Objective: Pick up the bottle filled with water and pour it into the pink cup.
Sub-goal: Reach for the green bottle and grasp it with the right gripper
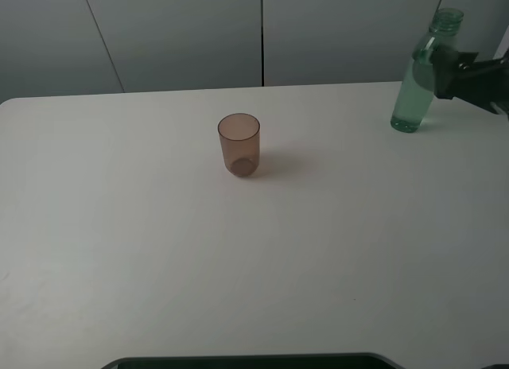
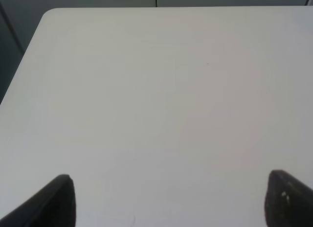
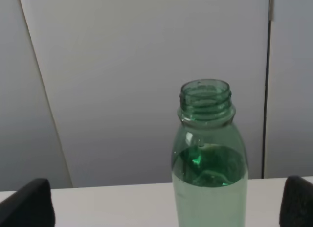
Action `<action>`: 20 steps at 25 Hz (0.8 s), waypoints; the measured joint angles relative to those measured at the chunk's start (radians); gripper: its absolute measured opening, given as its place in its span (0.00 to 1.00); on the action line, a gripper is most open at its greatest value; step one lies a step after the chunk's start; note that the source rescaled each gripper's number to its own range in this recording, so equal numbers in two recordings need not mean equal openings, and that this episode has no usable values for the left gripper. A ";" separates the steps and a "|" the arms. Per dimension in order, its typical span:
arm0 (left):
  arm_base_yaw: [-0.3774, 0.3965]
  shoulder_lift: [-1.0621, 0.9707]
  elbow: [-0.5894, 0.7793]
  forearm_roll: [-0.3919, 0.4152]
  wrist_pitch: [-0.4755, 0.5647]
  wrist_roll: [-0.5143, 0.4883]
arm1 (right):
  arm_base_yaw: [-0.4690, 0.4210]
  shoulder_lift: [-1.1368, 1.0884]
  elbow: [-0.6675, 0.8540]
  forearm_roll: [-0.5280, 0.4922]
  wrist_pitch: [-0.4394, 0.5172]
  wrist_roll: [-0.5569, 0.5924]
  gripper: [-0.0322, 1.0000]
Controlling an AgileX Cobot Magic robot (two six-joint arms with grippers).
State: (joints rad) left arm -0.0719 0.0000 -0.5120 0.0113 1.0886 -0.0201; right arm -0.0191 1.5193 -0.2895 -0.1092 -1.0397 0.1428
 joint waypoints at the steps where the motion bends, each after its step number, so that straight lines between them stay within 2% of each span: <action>1: 0.000 0.000 0.000 0.000 0.000 0.000 | 0.000 0.033 0.000 0.000 -0.031 0.000 1.00; 4: 0.000 0.000 0.000 0.000 0.000 0.000 | 0.000 0.148 -0.024 -0.003 -0.104 -0.002 1.00; 9: 0.000 0.000 0.000 0.000 0.000 0.000 | 0.000 0.282 -0.111 -0.009 -0.138 -0.002 1.00; 16: 0.000 0.000 0.000 0.000 0.000 0.000 | 0.000 0.397 -0.252 0.002 -0.120 -0.002 1.00; 20: 0.000 0.000 0.000 0.000 0.000 0.000 | 0.000 0.449 -0.324 0.055 -0.060 -0.014 1.00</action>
State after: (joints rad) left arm -0.0719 0.0000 -0.5120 0.0113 1.0886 -0.0201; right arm -0.0191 1.9686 -0.6131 -0.0543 -1.0999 0.1290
